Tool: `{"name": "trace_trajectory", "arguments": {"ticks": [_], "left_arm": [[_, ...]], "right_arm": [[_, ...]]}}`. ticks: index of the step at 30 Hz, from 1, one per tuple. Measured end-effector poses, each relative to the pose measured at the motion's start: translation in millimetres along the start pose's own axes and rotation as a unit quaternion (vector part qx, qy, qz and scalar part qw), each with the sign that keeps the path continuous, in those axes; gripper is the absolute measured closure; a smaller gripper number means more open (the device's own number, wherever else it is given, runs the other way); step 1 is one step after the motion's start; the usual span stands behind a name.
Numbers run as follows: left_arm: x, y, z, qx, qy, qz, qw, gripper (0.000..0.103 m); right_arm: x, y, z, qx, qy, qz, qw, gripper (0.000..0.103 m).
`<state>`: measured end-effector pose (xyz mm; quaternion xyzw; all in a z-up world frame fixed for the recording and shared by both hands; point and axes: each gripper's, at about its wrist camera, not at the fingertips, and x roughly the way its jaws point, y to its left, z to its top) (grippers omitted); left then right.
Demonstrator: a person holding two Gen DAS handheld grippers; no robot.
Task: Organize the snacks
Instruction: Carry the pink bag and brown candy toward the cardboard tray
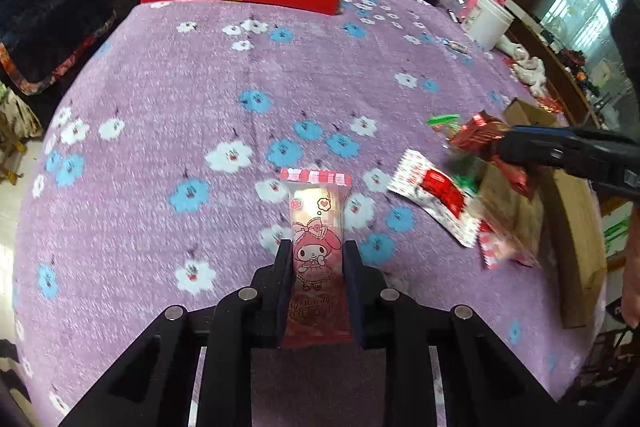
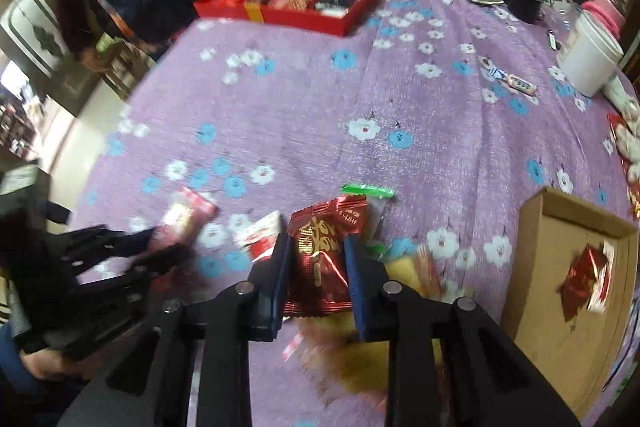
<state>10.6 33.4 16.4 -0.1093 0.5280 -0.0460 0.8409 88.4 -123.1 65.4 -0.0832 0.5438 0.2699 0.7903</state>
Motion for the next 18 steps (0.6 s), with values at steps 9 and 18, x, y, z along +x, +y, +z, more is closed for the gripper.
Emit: {"name": "trace_trajectory", "arguments": {"ticks": [9,18], "left_arm": [[-12.2,-36.7,-43.6,0.056,0.033,-0.018,0.9977,0.078],[-10.9,-67.4,-55.7,0.103,0.038,0.01,0.9939,0.075]], "right_arm": [[-14.8,31.7,-86.5,-0.033,0.036,0.075,0.996,0.077],[1.4,18.4,-122.2,-0.005,0.056,0.064,0.996,0.074]]}}
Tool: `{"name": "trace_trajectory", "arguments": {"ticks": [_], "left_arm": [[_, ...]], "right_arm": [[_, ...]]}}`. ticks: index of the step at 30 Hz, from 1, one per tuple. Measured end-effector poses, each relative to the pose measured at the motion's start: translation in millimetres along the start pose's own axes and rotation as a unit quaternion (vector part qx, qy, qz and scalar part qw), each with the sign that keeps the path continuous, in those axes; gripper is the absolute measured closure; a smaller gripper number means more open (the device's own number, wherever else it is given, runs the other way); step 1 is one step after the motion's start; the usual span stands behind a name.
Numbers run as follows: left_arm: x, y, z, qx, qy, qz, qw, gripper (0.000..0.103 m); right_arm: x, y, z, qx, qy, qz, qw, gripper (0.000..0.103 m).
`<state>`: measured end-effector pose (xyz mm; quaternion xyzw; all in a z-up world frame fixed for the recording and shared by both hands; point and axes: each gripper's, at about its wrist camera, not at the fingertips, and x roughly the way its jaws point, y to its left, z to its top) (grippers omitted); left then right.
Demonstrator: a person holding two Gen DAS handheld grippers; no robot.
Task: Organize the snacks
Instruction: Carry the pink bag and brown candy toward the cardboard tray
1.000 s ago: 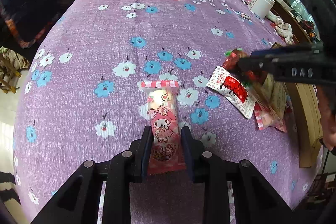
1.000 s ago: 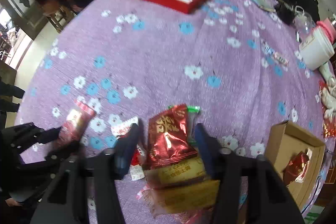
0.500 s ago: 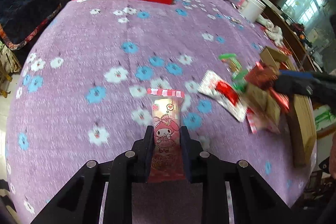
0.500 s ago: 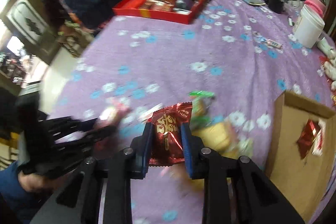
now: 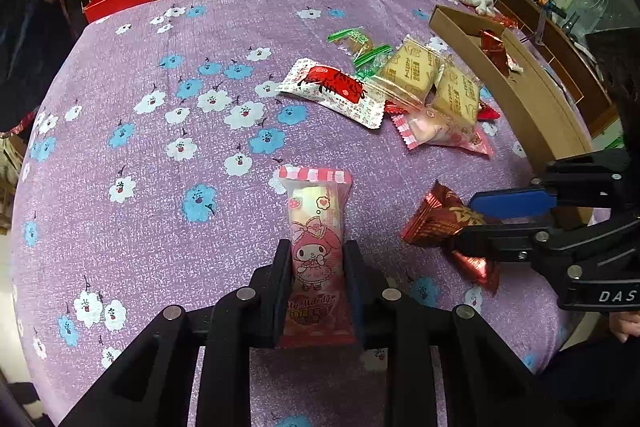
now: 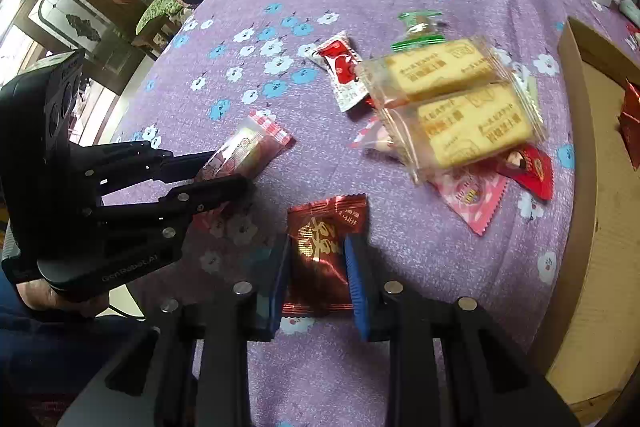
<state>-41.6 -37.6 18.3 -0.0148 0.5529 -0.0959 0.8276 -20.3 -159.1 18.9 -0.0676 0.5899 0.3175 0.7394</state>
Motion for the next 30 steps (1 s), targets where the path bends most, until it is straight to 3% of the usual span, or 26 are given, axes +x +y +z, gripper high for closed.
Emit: {"name": "trace_trajectory", "arguments": {"ticks": [4,6,8,10,11,14,30], "left_arm": [[2.1,-1.2,2.1,-0.003,-0.004,0.009,1.0,0.073],[3.1,-1.7,2.3,-0.004,-0.005,0.011,0.9999,0.071],[3.3,-3.0,1.6,-0.002,-0.012,0.014,0.9998,0.071],[3.1,-5.0,0.0,0.003,-0.016,0.02,0.9997,0.071],[2.6,-5.0,-0.5,0.003,-0.018,0.02,0.9996,0.077],[0.1,-3.8,-1.2,-0.011,-0.019,-0.001,0.9998,0.078],[-23.1,-39.3,24.4,0.006,-0.036,-0.023,0.9991,0.078]], "right_arm": [[-5.6,3.0,-5.2,-0.021,-0.001,-0.016,1.0,0.069],[-5.2,6.7,-6.8,-0.035,0.003,-0.032,0.999,0.057],[-4.0,9.4,-9.5,-0.045,0.0,-0.043,0.998,0.057],[2.2,7.3,-12.0,-0.041,0.01,-0.039,0.998,0.061],[5.2,5.0,-14.4,-0.035,0.016,-0.034,0.999,0.064],[-0.2,3.3,-17.4,-0.033,0.002,-0.031,0.999,0.076],[-60.1,-41.0,-26.6,0.044,-0.085,-0.009,0.995,0.077]]}}
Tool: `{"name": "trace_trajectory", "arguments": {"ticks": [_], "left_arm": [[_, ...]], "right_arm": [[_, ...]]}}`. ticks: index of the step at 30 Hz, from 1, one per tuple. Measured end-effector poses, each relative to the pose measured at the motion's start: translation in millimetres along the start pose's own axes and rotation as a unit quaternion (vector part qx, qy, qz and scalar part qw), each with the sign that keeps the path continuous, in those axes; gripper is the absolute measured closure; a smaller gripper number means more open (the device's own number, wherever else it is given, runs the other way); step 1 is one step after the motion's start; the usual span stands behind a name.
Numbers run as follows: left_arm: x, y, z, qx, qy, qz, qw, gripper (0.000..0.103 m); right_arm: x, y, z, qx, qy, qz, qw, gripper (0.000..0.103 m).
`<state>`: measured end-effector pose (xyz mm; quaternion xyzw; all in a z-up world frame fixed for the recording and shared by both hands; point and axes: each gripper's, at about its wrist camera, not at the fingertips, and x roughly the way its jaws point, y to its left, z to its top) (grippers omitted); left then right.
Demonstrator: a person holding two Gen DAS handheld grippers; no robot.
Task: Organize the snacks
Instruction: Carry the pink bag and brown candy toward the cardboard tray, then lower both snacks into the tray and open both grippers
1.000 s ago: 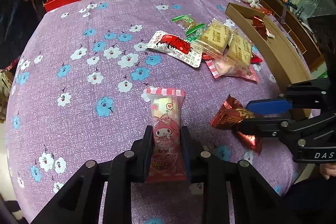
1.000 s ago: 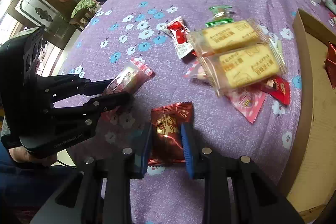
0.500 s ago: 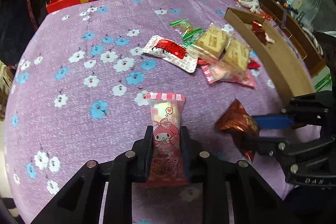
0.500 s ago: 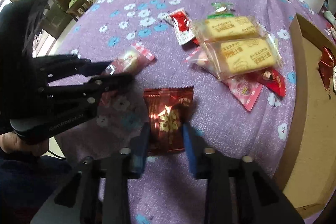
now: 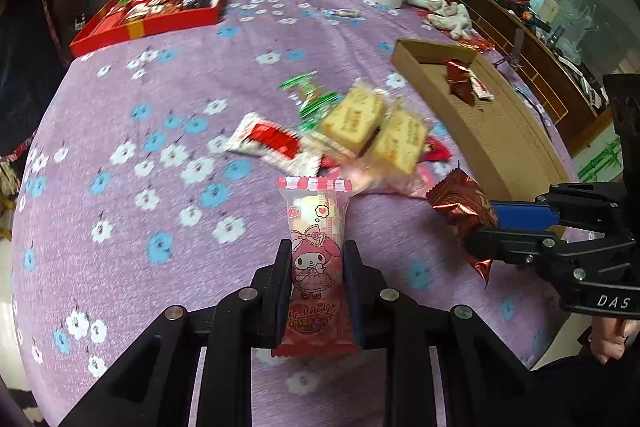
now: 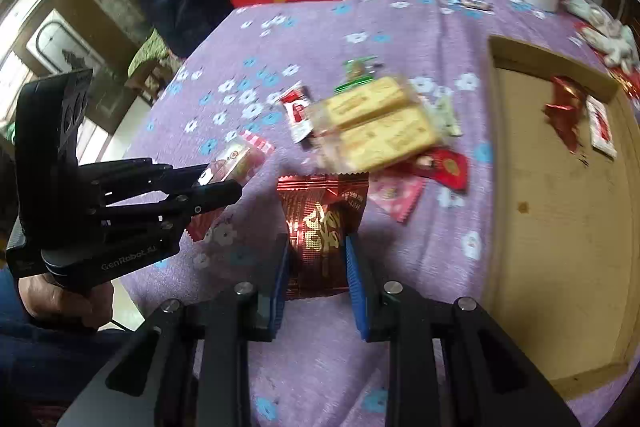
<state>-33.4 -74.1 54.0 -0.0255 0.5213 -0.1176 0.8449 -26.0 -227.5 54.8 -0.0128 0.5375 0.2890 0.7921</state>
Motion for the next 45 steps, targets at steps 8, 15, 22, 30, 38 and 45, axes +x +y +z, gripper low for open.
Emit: {"name": "trace_trajectory", "arguments": {"ticks": [8,15,22,30,38,45], "left_arm": [[2.8,-43.1,29.9,0.042,-0.004,-0.017,0.999,0.079],[12.9,-91.3,55.8,0.08,-0.003,-0.038,0.9961,0.079],[32.0,-129.2,79.7,0.089,0.005,-0.067,0.9938,0.079],[70.5,-164.9,99.7,0.086,0.026,-0.079,0.9928,0.079],[102.5,-182.4,108.6,0.086,0.045,-0.067,0.9931,0.079],[118.2,-192.8,109.5,0.095,0.052,-0.054,0.9927,0.079]], "right_arm": [[-28.6,-46.4,-10.5,0.065,-0.03,-0.014,0.997,0.077],[-51.2,-94.8,-22.9,0.119,-0.046,-0.036,0.991,0.077],[-62.4,-131.8,-29.9,0.147,-0.048,-0.061,0.986,0.077],[-60.0,-178.1,-16.6,0.168,-0.04,-0.087,0.981,0.077],[-44.9,-200.4,1.9,0.172,-0.033,-0.103,0.979,0.077],[-30.4,-217.6,8.5,0.18,-0.024,-0.105,0.978,0.077]]}}
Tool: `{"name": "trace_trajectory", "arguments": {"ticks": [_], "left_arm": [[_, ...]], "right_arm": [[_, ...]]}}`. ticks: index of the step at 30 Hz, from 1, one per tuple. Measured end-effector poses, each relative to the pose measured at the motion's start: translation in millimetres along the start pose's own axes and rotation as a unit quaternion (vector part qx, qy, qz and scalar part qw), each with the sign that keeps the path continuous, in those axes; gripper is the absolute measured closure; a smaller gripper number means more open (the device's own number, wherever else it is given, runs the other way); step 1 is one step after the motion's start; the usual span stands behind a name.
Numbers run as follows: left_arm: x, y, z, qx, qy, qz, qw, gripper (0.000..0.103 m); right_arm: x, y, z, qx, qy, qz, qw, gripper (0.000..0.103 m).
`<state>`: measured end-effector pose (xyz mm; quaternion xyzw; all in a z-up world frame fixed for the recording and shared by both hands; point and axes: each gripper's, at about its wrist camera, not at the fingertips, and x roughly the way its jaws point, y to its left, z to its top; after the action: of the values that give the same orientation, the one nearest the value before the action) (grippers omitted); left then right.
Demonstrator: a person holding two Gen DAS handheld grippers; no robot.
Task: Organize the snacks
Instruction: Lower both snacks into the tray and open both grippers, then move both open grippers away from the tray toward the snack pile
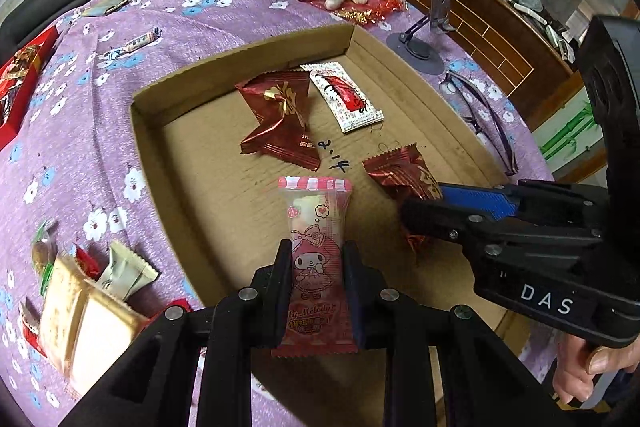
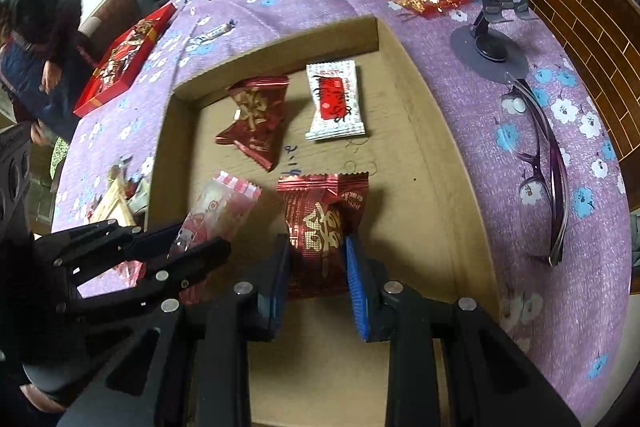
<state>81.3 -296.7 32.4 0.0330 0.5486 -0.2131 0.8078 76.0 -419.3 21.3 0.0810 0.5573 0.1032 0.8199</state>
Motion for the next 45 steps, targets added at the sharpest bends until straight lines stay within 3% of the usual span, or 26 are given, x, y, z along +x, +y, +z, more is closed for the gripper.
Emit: {"name": "trace_trajectory", "arguments": {"ticks": [13,15,17,20,35,45], "left_arm": [[9.5,5.0,7.1,-0.01,0.002,0.01,0.9999,0.078],[8.8,5.3,7.4,-0.01,0.002,0.005,0.9999,0.075],[7.3,5.0,7.5,-0.01,0.0,0.005,0.9999,0.062],[3.5,4.9,7.1,-0.013,-0.003,0.003,0.9999,0.055],[-46.5,18.8,-8.8,-0.03,-0.042,-0.006,0.9986,0.055],[-97.7,70.1,-45.5,-0.086,-0.08,0.009,0.993,0.055]], "right_arm": [[7.4,-3.4,13.2,-0.007,-0.006,-0.001,1.0,0.075],[6.1,-3.7,13.4,-0.007,-0.007,-0.001,1.0,0.075],[4.2,-3.7,13.3,-0.005,-0.009,-0.001,1.0,0.073],[-1.2,-3.9,12.5,-0.001,-0.014,-0.001,1.0,0.068],[-52.4,30.4,-5.5,0.01,-0.049,0.031,0.998,0.065],[-49.2,76.7,-5.3,-0.013,-0.038,0.054,0.998,0.065]]}}
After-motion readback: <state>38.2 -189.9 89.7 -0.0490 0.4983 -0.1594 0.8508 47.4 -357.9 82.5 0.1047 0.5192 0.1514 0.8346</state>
